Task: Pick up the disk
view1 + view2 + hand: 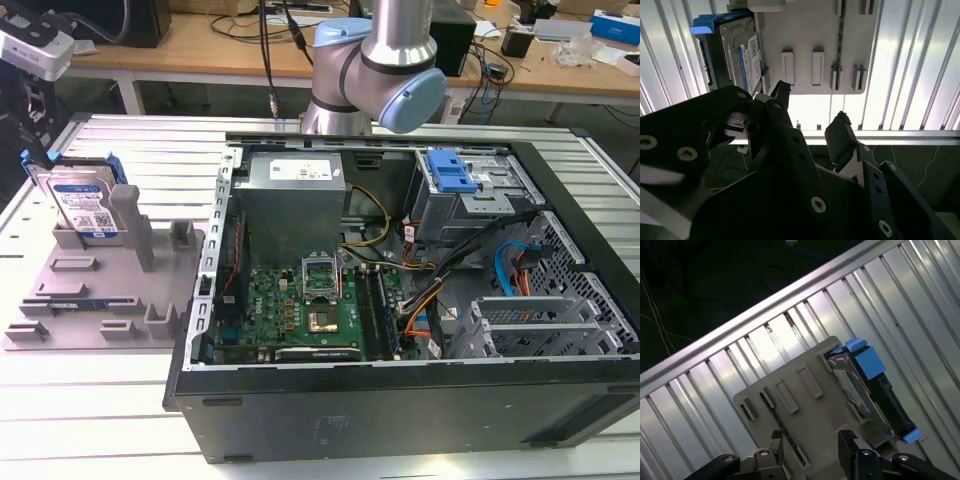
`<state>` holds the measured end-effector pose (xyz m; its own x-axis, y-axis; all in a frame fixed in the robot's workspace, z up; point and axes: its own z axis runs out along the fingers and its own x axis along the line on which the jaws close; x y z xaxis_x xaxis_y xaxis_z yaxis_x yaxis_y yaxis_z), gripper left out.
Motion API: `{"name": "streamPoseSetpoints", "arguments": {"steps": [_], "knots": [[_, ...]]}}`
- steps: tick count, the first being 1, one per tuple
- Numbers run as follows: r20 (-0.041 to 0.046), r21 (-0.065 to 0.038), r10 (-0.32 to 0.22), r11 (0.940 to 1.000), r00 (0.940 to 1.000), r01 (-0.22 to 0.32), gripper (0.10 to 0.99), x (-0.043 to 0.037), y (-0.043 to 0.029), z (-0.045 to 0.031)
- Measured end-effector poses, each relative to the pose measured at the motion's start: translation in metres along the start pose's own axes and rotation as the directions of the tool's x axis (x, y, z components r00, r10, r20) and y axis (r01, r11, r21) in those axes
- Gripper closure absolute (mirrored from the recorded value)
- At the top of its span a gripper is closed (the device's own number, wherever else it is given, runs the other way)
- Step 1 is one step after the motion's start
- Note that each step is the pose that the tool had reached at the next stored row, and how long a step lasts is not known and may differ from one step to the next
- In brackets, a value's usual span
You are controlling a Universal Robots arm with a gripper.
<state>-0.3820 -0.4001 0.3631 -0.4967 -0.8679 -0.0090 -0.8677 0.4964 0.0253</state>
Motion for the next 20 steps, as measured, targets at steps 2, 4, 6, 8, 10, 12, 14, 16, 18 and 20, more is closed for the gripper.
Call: {"name": "streamPoseSetpoints", "arguments": {"steps": [2,4,6,8,10,12,14,16,18,20], "knots": [[-0.0008,0.000,-0.031,0.9995,0.9995,0.031,0.529,-0.0001,-0.0002,0.0001],[-0.0024,-0.001,-0.093,0.9956,0.9956,0.093,0.529,-0.0002,-0.0004,0.0005],[-0.0039,-0.001,-0.134,0.9909,0.9909,0.134,0.529,-0.0003,-0.0006,0.0008],[-0.0047,-0.001,-0.165,0.9864,0.9864,0.165,0.529,-0.0004,-0.0007,0.0010],[-0.0055,-0.001,-0.193,0.9811,0.9811,0.193,0.529,-0.0005,-0.0010,0.0012],[-0.0063,0.000,-0.213,0.9770,0.9769,0.213,0.529,-0.0007,-0.0014,0.0016],[-0.0074,0.002,-0.234,0.9722,0.9722,0.234,0.529,-0.0011,-0.0021,0.0021],[-0.0124,0.003,-0.259,0.9659,0.9659,0.259,0.529,-0.0020,-0.0036,0.0030],[-0.0186,0.005,-0.277,0.9608,0.9607,0.277,0.529,-0.0027,-0.0049,0.0038],[-0.0227,0.006,-0.306,0.9519,0.9518,0.306,0.529,-0.0031,-0.0057,0.0047]]}}
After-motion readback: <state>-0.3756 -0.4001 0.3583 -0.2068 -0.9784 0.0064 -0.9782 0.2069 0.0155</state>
